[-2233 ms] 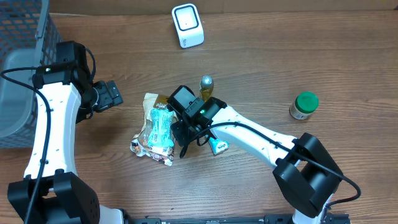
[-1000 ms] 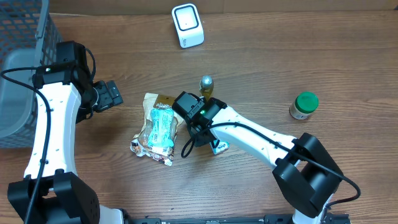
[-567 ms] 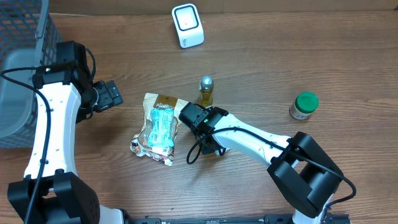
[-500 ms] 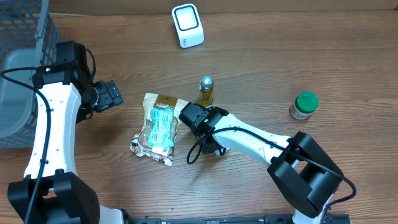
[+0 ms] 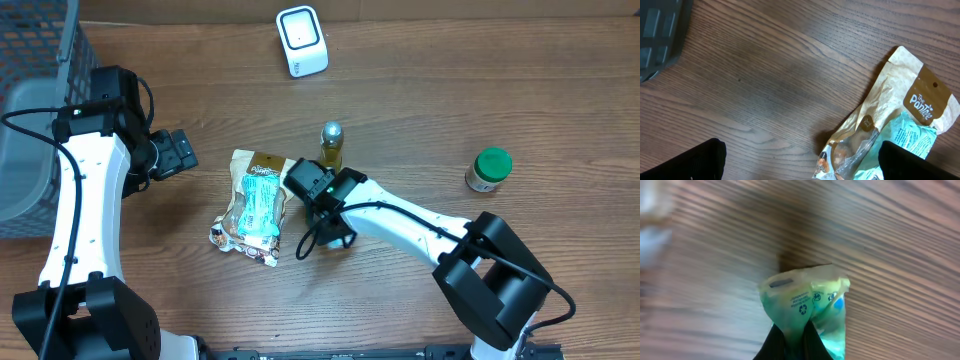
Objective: Scan the item barcode
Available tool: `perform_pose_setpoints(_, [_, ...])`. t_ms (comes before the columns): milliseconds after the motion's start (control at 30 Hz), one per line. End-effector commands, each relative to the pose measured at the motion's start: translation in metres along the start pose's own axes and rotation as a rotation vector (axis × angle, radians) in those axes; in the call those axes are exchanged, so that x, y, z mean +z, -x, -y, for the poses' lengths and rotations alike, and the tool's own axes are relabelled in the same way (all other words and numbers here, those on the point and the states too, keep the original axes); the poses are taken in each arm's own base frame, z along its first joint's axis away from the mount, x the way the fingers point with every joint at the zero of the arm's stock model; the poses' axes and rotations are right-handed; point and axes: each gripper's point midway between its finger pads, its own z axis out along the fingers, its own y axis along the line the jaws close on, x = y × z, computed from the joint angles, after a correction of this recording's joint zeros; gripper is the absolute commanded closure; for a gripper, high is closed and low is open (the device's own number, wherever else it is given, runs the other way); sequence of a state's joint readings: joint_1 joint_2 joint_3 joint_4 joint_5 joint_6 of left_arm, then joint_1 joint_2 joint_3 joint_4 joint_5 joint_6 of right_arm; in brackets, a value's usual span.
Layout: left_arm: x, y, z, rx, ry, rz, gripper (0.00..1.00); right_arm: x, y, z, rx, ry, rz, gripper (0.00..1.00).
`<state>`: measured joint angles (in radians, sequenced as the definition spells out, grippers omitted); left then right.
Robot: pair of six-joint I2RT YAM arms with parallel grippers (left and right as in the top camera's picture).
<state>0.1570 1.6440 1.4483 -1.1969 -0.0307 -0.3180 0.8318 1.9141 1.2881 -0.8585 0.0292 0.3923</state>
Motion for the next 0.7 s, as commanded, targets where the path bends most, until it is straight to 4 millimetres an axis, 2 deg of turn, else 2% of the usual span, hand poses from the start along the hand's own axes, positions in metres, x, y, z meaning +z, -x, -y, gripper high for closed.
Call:
perform_pose_setpoints(0, [-0.001,0.001,0.000,0.001,0.001,0.004,0.00,-0.040,0.008,-0.066,-0.022,0.368,0.001,0.96])
perform_pose_setpoints(67, [-0.001,0.001,0.000,0.001,0.001,0.004,0.00,-0.052,0.010,-0.093,-0.049,0.534,-0.005,0.96])
perform_pose_setpoints(167, [-0.001,0.001,0.000,0.001,0.001,0.004,0.00,-0.062,0.018,-0.106,-0.064,0.637,0.016,0.96])
perform_pose_setpoints(333, [-0.001,0.001,0.000,0.001,0.001,0.004,0.00,-0.071,0.025,-0.096,-0.020,0.738,-0.012,0.96])
perform_pose_setpoints(467, [-0.001,0.001,0.000,0.001,0.001,0.004,0.01,-0.075,0.021,-0.079,0.023,0.845,-0.070,0.96])
perform_pose_setpoints(667, [-0.001,0.001,0.000,0.001,0.001,0.004,0.01,-0.056,0.013,-0.057,0.036,0.855,-0.072,0.96])
